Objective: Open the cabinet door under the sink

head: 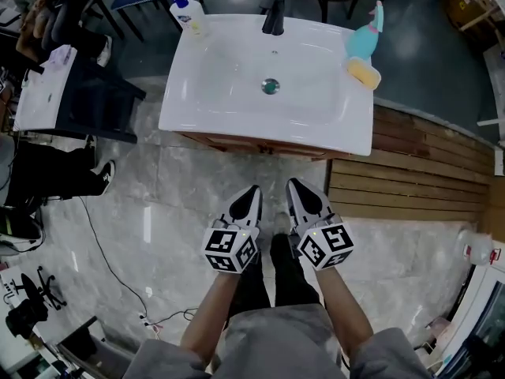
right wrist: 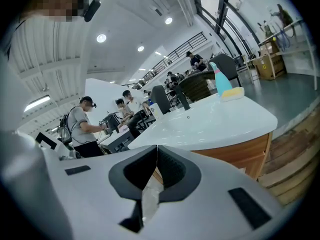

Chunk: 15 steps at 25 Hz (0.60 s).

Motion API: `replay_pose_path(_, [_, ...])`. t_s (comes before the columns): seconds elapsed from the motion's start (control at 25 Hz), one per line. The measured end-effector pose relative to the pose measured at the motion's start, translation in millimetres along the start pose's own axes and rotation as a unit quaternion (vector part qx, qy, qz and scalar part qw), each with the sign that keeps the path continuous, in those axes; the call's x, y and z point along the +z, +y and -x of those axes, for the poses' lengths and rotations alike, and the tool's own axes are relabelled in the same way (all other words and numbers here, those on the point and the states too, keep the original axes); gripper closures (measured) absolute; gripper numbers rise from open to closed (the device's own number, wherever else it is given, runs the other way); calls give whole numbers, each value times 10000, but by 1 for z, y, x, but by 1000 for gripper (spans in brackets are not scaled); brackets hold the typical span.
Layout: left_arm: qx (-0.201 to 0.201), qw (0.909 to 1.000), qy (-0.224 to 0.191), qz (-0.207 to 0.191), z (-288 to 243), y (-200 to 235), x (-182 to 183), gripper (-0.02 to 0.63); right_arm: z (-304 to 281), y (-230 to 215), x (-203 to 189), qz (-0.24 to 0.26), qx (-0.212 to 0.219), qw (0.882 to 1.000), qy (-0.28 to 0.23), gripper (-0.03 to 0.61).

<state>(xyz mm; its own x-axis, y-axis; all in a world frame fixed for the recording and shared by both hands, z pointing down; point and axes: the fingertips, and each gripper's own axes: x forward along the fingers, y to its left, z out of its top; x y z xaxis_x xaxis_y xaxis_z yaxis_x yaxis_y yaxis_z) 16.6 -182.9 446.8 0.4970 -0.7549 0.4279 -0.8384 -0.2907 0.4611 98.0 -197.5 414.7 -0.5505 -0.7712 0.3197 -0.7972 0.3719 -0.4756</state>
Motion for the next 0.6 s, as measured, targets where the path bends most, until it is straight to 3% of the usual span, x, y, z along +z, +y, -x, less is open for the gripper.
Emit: replay_pose_path(0.6, [113, 9998, 31, 141, -48, 54, -47, 606, -44, -23, -47, -8, 88, 9999, 118, 568])
